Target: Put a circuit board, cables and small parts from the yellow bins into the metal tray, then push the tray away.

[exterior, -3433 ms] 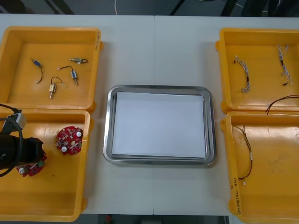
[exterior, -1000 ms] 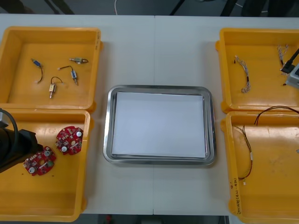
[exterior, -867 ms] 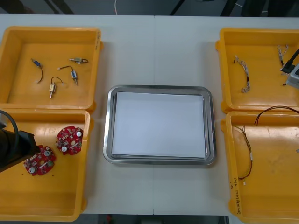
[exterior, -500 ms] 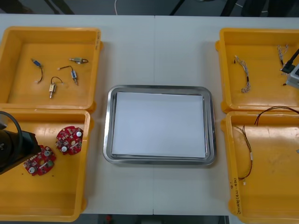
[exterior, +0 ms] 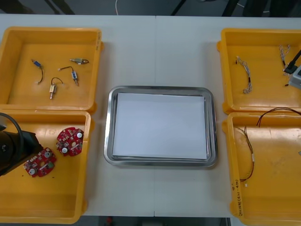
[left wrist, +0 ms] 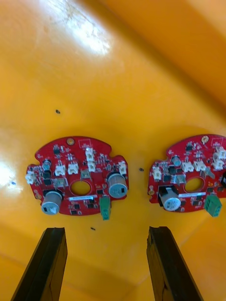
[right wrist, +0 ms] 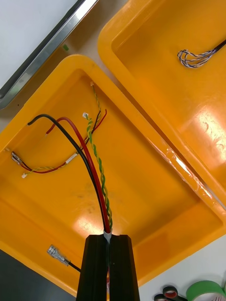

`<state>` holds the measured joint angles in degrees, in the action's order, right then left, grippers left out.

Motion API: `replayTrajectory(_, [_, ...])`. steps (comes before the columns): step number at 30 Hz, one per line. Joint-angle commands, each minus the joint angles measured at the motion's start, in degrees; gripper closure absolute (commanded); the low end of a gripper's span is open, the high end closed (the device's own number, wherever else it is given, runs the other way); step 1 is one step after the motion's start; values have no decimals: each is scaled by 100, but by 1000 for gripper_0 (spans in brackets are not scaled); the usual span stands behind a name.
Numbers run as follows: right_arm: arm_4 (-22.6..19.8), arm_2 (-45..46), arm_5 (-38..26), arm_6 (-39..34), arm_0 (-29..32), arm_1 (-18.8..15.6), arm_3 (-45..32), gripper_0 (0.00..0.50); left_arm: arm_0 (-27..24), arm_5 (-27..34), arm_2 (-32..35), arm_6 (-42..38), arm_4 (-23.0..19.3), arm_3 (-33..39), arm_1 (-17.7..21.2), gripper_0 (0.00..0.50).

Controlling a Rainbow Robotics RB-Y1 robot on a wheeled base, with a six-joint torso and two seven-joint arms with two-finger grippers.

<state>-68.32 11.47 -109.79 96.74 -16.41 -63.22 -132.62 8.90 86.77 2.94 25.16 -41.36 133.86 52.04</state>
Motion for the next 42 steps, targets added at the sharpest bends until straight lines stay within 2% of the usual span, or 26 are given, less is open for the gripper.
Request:
replayTrajectory(1, [-41,-40,-21,258,-126,-261,-9,500,130,-99,-74,-390,119,-44,-53,0])
replayTrajectory(12, [-59,-40,-21,302,-135,-261,-9,500,138,-512,-355,-390,163,-334,-53,0])
replayTrajectory(30, [-41,-40,-21,284,-126,-261,0,500,138,-1215,-1094,-346,532,-765,43,0])
replayTrajectory(36, [-41,-40,-21,275,-126,-261,0,500,138,-1250,-1226,-372,550,-773,70,0])
replayTrajectory(42, [-41,-40,-21,293,-126,-252,0,500,147,-1320,-1384,-398,770,-809,70,0])
